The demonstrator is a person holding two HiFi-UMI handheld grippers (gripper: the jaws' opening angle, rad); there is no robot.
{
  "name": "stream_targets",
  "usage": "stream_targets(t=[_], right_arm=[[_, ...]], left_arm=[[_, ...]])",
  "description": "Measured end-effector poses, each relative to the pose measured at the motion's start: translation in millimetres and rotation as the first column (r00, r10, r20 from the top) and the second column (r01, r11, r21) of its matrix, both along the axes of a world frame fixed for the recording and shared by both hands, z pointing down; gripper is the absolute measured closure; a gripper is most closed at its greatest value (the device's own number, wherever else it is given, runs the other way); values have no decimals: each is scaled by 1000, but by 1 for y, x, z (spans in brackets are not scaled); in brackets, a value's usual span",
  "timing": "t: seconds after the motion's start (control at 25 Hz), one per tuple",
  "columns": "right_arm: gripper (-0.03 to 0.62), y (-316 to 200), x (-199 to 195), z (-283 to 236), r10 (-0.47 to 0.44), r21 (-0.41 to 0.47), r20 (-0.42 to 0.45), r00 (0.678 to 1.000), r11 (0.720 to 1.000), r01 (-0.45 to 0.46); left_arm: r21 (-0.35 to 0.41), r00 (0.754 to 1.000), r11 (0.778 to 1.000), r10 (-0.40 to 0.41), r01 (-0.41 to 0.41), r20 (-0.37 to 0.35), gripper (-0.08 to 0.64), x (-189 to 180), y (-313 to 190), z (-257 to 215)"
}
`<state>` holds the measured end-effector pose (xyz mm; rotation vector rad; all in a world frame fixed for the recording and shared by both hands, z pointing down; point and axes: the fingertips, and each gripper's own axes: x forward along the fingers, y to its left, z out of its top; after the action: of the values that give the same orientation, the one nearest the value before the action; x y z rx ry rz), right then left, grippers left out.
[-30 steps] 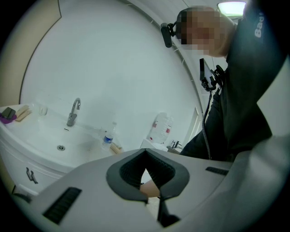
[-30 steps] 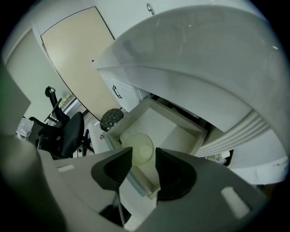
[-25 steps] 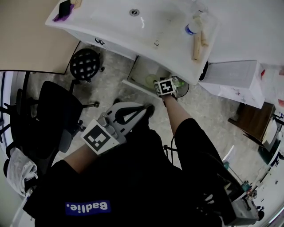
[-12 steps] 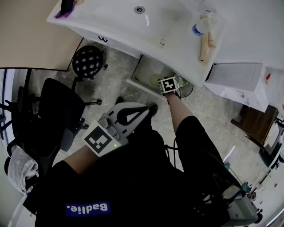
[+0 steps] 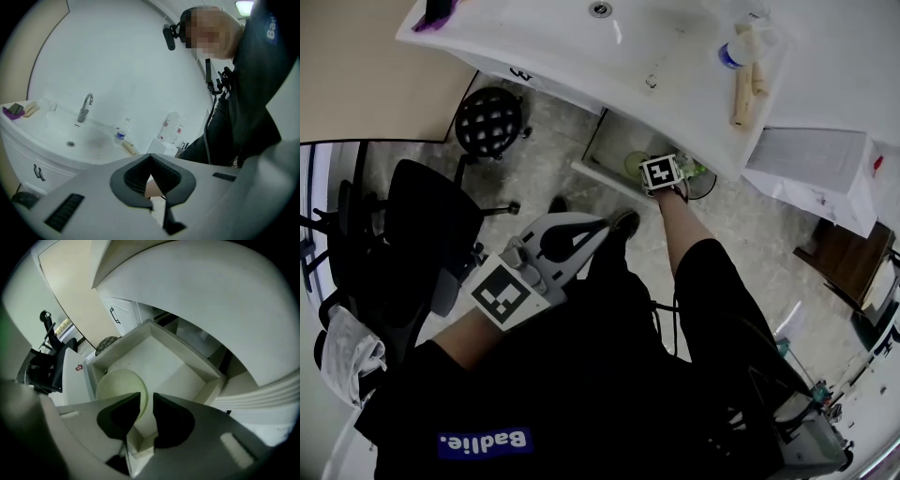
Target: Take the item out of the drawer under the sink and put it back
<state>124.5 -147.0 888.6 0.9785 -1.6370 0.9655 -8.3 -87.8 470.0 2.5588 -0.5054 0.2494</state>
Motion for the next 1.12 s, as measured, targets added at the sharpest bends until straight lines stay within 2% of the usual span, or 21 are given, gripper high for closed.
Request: stream_targets(t=[0.12, 0.32, 0.6, 0.8, 1.12], right_arm=[[565, 0, 2, -2, -61, 29, -49, 997, 998, 62], [569, 1, 4, -13, -42, 51, -57, 998, 998, 45], [570, -1, 7, -56, 22, 132, -19, 1000, 991, -20], [571, 2, 2, -99, 56, 208, 27, 998, 976, -60], [571, 22, -3, -159, 97, 282, 102, 990, 952, -122]], left_arm=[[-9, 1000, 1000, 3, -3, -1, 568, 0, 1, 0], [-17, 1000, 1000, 0, -1, -7, 568, -3, 0, -2], [26, 999, 1000, 8, -7, -45, 569, -2, 0, -21], [50, 997, 999, 15, -11, -71, 569, -1, 3, -37], [93, 995, 995, 38, -29, -95, 568, 0, 14, -58]])
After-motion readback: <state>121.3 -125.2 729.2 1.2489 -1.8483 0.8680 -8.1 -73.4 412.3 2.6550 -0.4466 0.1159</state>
